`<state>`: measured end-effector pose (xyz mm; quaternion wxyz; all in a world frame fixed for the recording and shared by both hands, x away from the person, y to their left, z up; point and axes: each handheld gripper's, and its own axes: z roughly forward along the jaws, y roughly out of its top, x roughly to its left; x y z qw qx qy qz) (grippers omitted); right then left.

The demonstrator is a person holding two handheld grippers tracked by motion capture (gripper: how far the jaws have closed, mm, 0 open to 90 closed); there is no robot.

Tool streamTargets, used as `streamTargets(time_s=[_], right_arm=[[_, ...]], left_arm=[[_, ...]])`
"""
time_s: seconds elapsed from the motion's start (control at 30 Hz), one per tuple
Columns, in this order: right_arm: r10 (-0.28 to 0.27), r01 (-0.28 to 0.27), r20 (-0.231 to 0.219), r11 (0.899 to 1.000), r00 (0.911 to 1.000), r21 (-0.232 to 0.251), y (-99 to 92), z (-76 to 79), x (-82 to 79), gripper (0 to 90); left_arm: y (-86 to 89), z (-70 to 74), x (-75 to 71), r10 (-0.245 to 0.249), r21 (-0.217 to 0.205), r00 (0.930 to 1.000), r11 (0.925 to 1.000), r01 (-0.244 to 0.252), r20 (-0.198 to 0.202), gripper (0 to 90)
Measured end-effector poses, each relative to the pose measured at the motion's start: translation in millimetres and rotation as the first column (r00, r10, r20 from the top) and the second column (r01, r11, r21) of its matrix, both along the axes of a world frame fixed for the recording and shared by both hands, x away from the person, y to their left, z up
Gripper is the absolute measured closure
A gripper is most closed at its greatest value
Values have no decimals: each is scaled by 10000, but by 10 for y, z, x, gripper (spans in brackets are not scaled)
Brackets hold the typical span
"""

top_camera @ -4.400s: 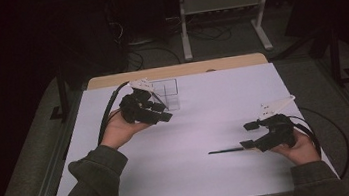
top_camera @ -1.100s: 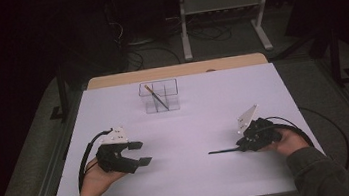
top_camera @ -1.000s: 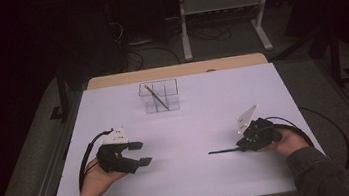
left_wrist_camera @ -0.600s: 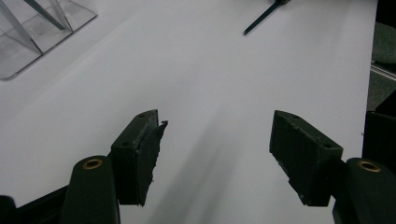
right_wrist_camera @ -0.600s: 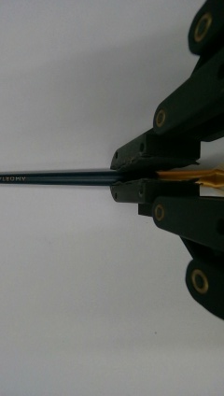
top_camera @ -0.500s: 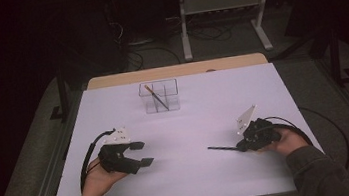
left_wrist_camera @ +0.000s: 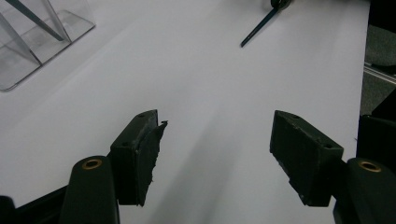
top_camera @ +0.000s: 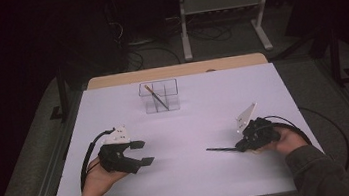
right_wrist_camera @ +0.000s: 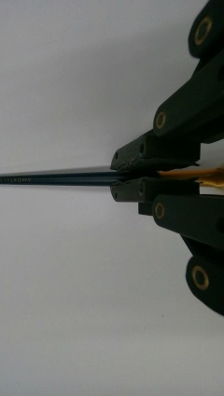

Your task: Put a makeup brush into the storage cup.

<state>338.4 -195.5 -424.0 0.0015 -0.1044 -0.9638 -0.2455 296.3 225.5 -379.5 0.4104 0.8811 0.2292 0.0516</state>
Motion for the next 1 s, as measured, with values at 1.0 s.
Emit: streamTargets(time_s=[1.0], right_arm=[[1031,-1065,413,9900,9938,920,342,443,-85,830]], left_arm=[[-324,177,68,-969,570,9951,9938,957,192,337]])
